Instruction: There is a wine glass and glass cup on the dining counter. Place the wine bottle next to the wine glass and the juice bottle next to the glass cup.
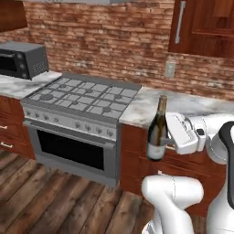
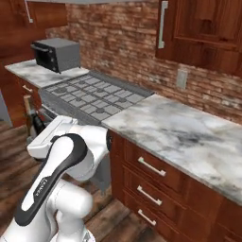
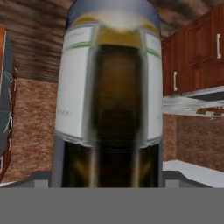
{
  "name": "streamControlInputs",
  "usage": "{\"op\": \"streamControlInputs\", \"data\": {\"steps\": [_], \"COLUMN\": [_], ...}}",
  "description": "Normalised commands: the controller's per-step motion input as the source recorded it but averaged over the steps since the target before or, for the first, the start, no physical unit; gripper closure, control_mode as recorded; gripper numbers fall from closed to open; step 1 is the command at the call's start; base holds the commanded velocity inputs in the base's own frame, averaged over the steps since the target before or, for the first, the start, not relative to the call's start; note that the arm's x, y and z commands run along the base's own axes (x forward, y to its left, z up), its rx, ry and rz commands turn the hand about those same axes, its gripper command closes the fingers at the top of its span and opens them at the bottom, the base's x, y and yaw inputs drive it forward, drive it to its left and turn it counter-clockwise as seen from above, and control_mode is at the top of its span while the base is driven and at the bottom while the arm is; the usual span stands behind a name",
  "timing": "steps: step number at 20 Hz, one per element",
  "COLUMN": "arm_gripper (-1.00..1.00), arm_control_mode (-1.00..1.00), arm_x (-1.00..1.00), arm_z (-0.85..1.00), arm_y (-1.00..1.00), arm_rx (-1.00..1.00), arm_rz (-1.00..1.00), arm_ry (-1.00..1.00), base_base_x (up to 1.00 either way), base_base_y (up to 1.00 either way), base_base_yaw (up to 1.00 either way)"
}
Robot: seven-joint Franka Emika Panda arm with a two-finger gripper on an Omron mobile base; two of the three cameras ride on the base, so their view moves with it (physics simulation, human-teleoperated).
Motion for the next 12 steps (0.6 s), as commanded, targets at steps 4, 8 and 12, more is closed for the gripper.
{"op": "streamControlInputs", "data": {"steps": [4,8,12], "arm_gripper": [1.0,1.0,1.0], "arm_control_mode": [1.0,1.0,1.0], "arm_x": [0.0,0.0,0.0], "arm_z": [0.0,0.0,0.0], "arm_y": [0.0,0.0,0.0], "arm_rx": [0.0,0.0,0.0], "arm_rz": [0.0,0.0,0.0], "arm_ry": [0.0,0.0,0.0], "base_base_x": [-0.55,-0.34,-0.09], "base_base_y": [0.28,0.17,0.0], "base_base_yaw": [0.96,0.92,0.88]}}
